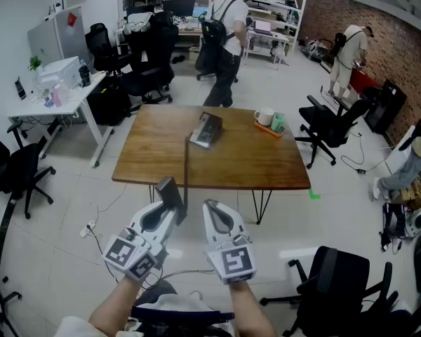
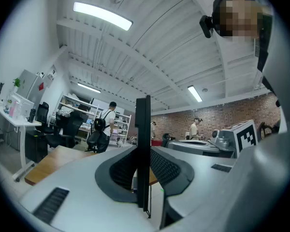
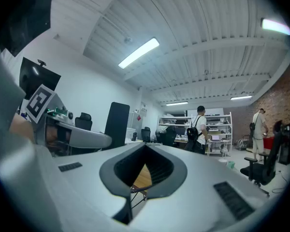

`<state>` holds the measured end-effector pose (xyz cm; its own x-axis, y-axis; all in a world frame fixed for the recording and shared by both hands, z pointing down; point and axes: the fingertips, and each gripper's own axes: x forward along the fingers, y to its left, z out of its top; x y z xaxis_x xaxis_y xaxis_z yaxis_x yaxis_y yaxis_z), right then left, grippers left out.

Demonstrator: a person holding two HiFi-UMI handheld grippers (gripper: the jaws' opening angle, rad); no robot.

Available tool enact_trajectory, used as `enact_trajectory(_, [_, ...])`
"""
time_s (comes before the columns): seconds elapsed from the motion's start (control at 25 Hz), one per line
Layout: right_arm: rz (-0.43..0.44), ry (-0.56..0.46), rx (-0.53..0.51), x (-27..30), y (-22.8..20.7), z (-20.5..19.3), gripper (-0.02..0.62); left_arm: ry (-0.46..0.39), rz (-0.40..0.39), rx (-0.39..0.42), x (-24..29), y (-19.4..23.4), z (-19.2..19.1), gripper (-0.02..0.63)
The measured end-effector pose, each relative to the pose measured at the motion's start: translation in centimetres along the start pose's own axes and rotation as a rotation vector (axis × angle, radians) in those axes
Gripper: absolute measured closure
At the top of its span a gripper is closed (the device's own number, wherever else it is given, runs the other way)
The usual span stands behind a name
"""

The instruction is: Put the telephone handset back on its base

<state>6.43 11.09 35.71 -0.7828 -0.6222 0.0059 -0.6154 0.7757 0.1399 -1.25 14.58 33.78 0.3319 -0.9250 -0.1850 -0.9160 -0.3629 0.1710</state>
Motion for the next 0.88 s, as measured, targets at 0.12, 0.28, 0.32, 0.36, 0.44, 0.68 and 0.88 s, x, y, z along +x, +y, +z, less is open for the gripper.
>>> enact_trajectory(0.12, [-0.01, -0.003, 0.02, 0.2, -0.6, -0.3, 0.594, -0.001, 0.0, -0.001, 0.7, 0.2, -0.4, 0.532])
enact_trajectory(0.28, [-0.011, 0.008, 0.003, 0.6, -1.5, -1.1, 0.594, -0.005, -0.003, -0.007, 1.7, 0.8, -1.0, 0.532])
enact_trajectory(0.32, [-0.011, 0.011, -0.003, 0.9, -1.9, -1.3, 0.594, -0.006, -0.005, -0.009, 2.1, 1.0, -1.1, 0.532])
enact_trajectory(0.36, [-0.013, 0.012, -0.007, 1.1, -2.3, -1.5, 0.594, -0.006, -0.006, -0.011, 2.5, 1.2, -1.2, 0.534])
enact_trajectory(0.44, [-0.019, 0.011, -0.003, 1.9, -3.0, -1.7, 0.594, -0.005, -0.006, -0.018, 3.2, 1.8, -1.6, 0.532])
enact_trajectory(0.68, [-0.028, 0.014, -0.013, 5.2, -5.0, -2.5, 0.594, -0.011, -0.012, -0.031, 6.2, 4.9, -2.4, 0.534])
enact_trajectory(0.88, [-0.031, 0.025, -0.018, 8.8, -6.9, -3.1, 0.594, -0.005, -0.025, -0.04, 9.3, 7.9, -3.0, 0.535])
